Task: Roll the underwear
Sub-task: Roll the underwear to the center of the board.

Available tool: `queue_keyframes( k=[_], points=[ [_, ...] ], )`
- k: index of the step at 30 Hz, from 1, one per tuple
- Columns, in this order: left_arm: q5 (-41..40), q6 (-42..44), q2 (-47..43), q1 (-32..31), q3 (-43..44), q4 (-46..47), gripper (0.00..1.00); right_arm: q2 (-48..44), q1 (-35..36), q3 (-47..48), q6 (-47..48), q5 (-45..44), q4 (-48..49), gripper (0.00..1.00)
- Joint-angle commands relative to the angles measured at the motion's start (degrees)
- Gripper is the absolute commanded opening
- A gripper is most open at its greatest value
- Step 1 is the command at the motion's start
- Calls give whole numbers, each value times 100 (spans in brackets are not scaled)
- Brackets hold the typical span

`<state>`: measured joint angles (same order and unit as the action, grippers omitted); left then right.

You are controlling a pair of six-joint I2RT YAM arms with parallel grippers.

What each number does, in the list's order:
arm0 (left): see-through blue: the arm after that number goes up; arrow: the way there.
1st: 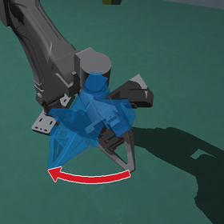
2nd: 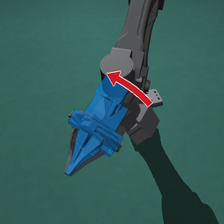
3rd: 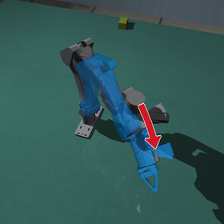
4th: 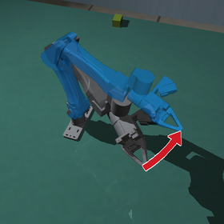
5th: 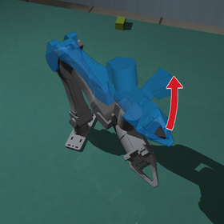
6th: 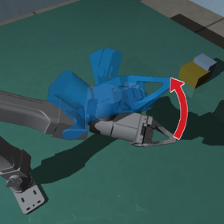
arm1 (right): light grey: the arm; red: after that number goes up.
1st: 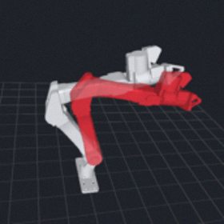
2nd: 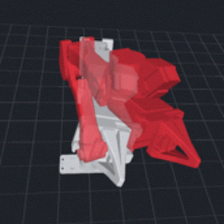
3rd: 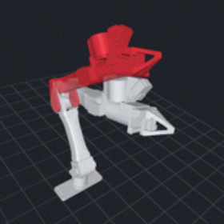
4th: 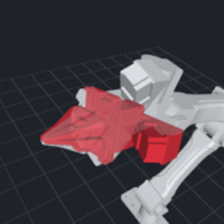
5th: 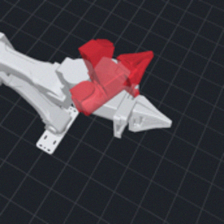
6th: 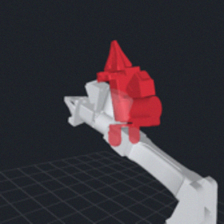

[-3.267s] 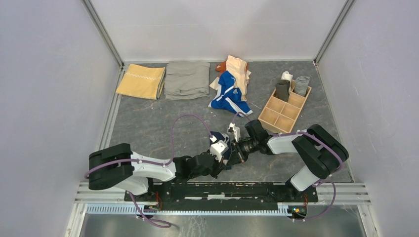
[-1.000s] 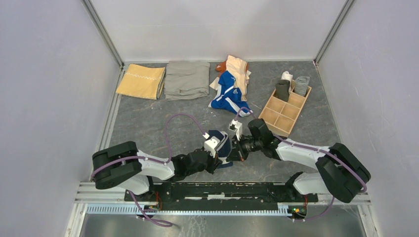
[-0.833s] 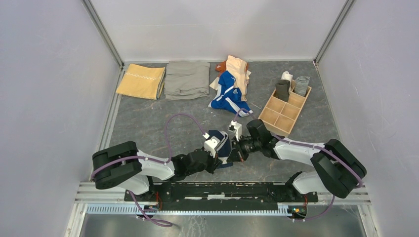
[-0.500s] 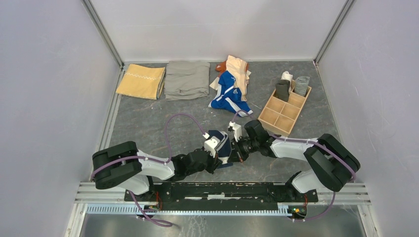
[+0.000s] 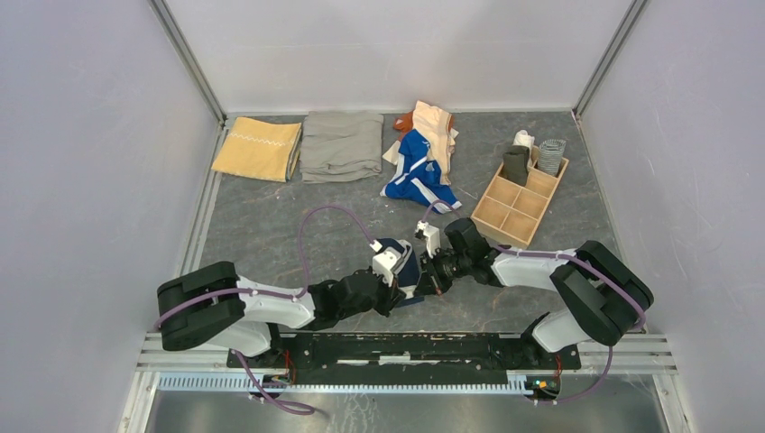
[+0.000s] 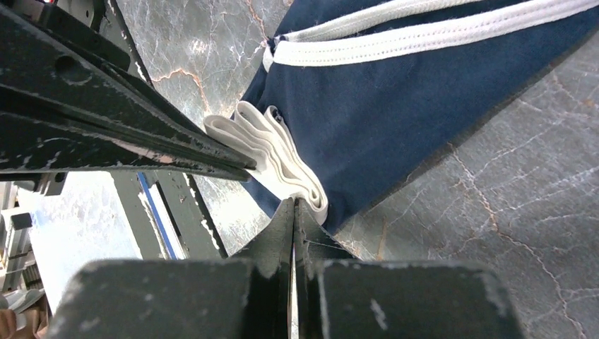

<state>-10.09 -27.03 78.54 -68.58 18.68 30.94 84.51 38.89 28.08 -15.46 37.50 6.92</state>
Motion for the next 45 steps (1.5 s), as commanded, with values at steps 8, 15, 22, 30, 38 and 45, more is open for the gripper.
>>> queue_keyframes(
  k=[8,15,22,30,38,45],
  points=[
    [119,-15,297,20,412,159,2,99,-10,-276,-97,-357,117,0],
    [-612,-304,228,16,15,245,2,-23,-11,-276,-85,-357,74,0],
    [-1109,-581,166,19,-229,294,2,-230,16,-409,-337,-291,159,0],
    [-1197,-594,305,16,-204,303,2,-313,662,-690,-1180,-468,912,0],
    [-1202,-567,325,28,-184,223,2,-958,764,-231,-170,-1330,102,7],
    [-1135,-692,315,96,-137,-68,2,-2045,772,-227,1055,-2329,-243,29]
  ],
)
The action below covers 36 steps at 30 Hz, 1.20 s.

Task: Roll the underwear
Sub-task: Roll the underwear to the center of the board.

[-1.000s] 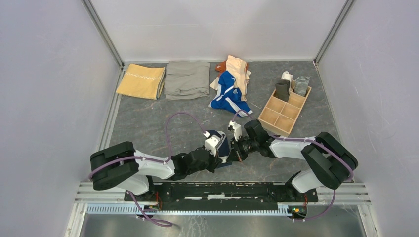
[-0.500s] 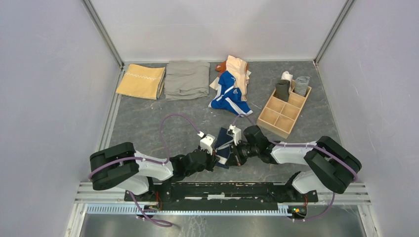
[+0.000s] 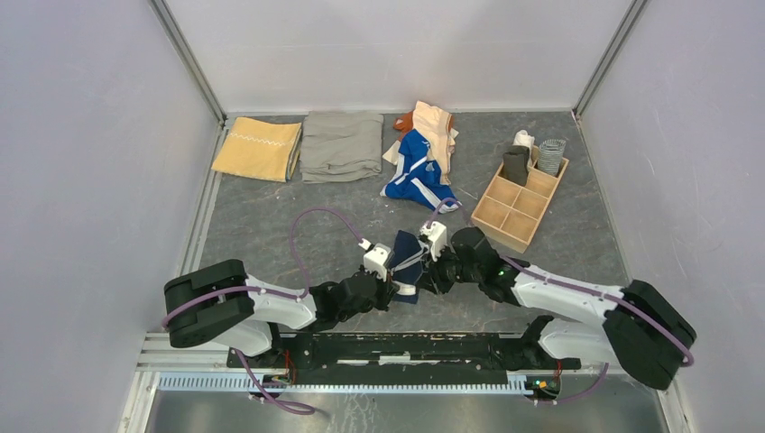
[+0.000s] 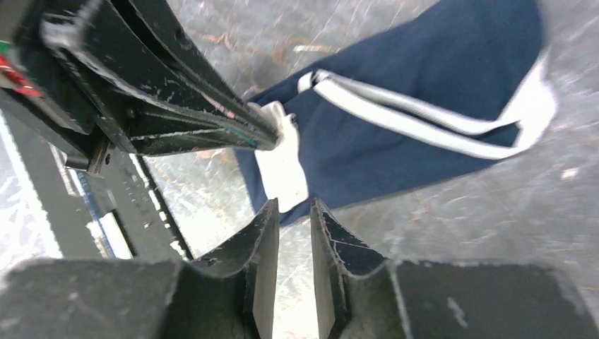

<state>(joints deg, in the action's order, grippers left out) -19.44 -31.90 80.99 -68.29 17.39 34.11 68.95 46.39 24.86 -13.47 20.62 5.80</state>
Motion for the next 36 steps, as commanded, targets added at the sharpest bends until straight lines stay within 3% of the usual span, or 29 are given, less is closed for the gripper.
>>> queue_keyframes(
  k=[1,4,9,13,17,24,36],
  points=[
    [-172,-242,72,63,-19,-401,2,-664,34,1,958,-641,41,31],
    [-119,-287,59,82,-78,-431,2,-1077,152,-355,1291,-775,583,37],
    [71,-332,58,123,-121,-449,2,-1815,1079,-1016,3196,-1648,1574,52],
    [164,-360,131,127,-123,-415,2,-1825,1705,-1065,4584,-1814,1459,54],
    [274,-361,212,136,-105,-374,2,-1333,2555,-820,5681,-2540,875,55],
    [521,-304,306,247,-104,-333,2,-383,3254,-605,6431,-3124,632,56],
    [812,-241,397,410,-201,-93,2,396,3312,-575,6982,-3650,729,57]
  ],
)
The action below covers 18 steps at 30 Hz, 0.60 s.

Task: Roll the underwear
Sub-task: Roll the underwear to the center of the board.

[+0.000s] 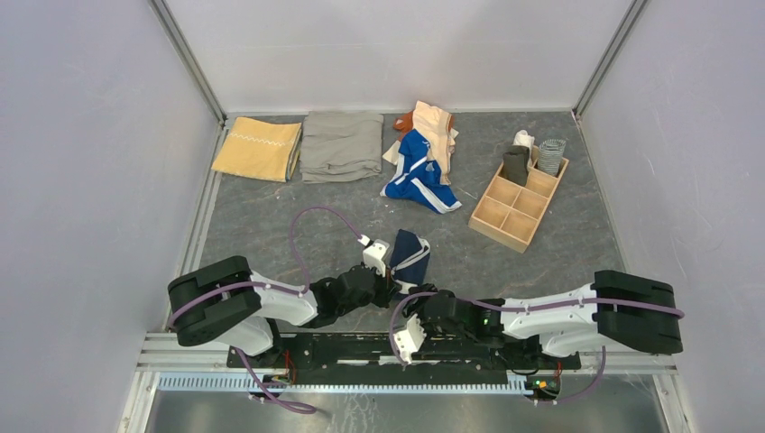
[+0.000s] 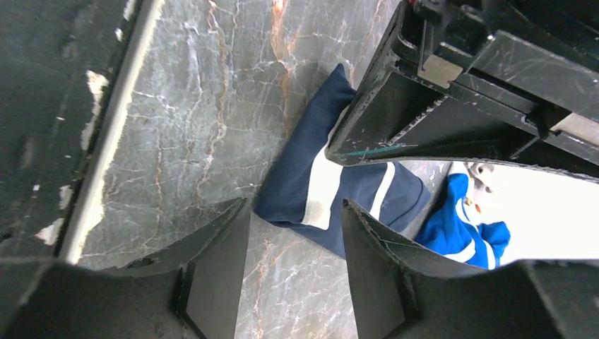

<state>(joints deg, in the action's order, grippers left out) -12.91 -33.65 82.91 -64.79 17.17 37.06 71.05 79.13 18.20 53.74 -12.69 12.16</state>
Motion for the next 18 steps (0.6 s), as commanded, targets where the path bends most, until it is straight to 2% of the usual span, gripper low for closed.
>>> queue_keyframes(
  k=[1,9,16,18],
  points=[
    [175,-51,212,64,-179,-383,2,215,39,70,290,-367,137,57],
    [276,-11,252,109,-188,-323,2,595,33,-2,211,-406,319,56],
    [307,24,247,133,-207,-296,2,820,-62,-70,90,-401,600,43],
    [317,34,264,146,-201,-296,2,858,-103,-79,23,-457,729,35]
  ],
)
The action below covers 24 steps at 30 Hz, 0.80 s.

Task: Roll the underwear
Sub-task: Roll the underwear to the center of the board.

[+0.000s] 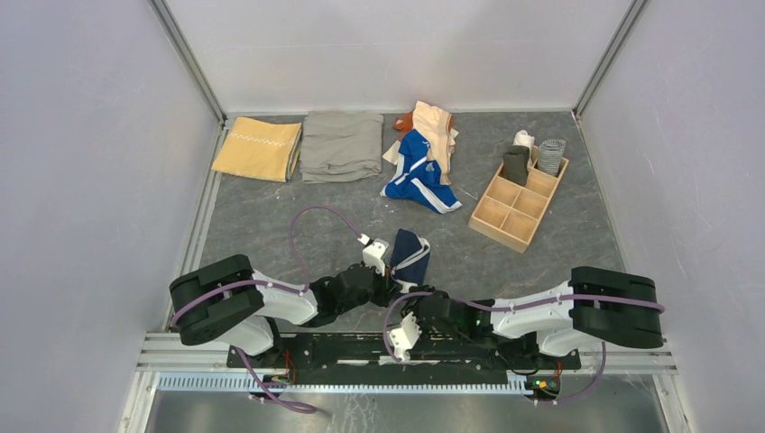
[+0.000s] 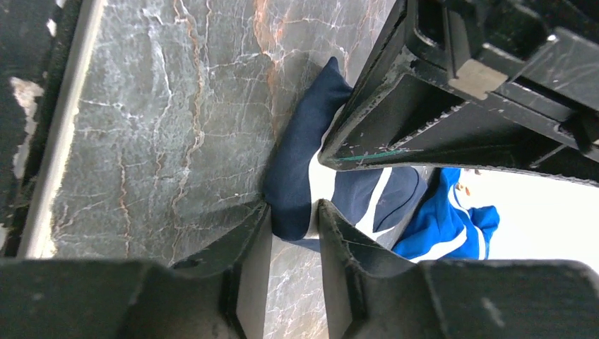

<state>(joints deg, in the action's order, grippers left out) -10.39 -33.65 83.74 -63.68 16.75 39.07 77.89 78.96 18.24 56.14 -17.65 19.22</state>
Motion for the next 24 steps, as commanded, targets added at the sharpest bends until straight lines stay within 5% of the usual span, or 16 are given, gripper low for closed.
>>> queue_keyframes(
  k=[1,10,24],
  points=[
    [64,34,185,38,-155,-513,2,174,-104,-100,-264,16,98,33],
    [56,24,72,139,-226,-525,2,85,-186,-312,-529,-14,654,0],
    [-414,183,-2084,233,-146,-2140,2,-512,-190,-165,-1976,1466,332,0]
  ],
)
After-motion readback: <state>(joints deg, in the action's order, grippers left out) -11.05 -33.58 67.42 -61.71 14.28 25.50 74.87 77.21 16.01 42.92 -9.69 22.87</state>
